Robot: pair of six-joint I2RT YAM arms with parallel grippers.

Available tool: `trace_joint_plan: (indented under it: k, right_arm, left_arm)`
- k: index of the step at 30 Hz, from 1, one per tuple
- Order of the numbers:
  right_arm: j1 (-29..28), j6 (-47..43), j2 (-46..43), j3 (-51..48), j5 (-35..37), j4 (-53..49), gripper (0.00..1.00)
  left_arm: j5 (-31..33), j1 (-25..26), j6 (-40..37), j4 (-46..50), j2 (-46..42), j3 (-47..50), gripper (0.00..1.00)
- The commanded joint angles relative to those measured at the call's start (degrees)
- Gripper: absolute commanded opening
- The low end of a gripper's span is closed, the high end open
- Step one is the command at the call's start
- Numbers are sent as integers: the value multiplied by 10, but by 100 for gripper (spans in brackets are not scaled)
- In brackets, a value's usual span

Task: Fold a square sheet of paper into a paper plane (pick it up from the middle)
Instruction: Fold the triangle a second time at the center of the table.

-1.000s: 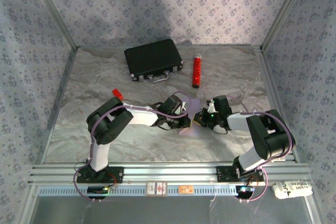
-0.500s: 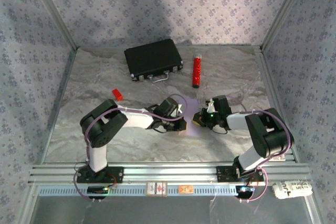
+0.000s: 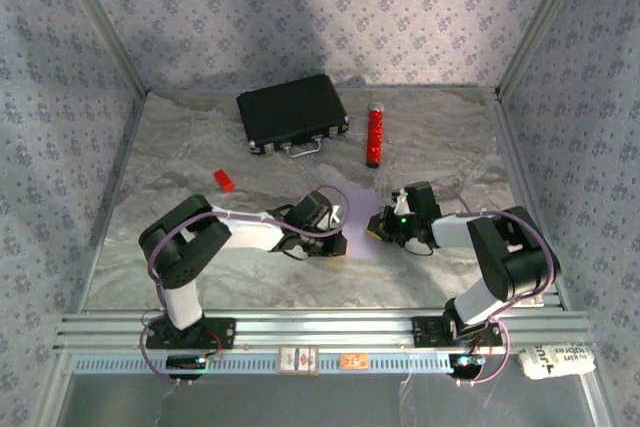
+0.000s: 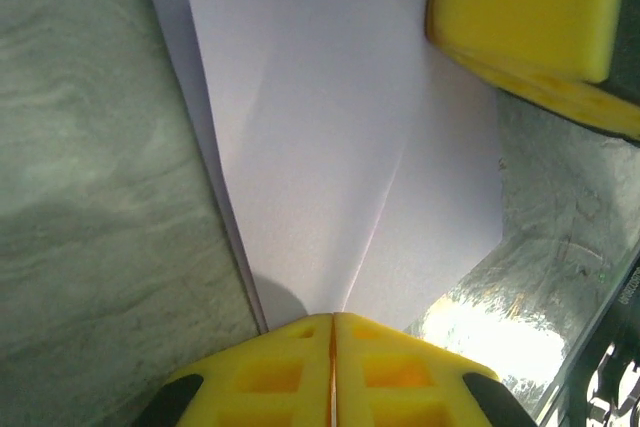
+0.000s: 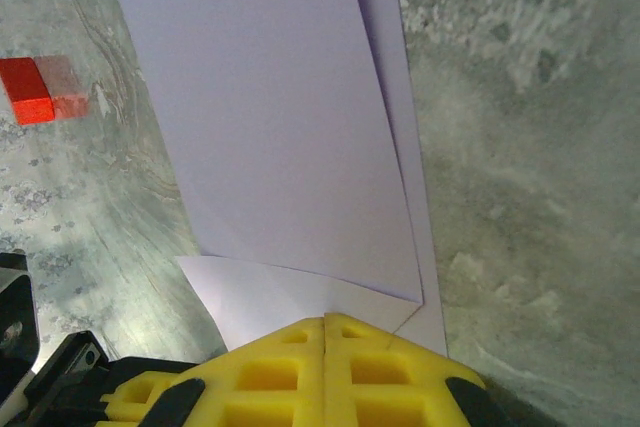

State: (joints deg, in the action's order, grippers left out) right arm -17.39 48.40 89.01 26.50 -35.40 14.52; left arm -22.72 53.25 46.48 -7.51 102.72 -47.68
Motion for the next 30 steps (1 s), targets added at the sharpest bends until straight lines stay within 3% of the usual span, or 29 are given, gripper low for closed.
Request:
trace_joint_plan:
  k: [1, 12, 23, 30]
  right_arm:
    - [8, -12, 3, -12, 53, -71, 0]
    - [8, -9, -5, -16, 53, -72, 0]
    - [7, -9, -7, -16, 56, -72, 0]
    - [8, -10, -7, -18, 53, -72, 0]
  left_arm:
    - [2, 14, -37, 83, -10, 5, 9]
    - [72, 22, -48, 102, -63, -9, 9]
    - [19, 24, -26, 24, -20, -39, 12]
    - [17, 25, -21, 41, 10, -31, 13]
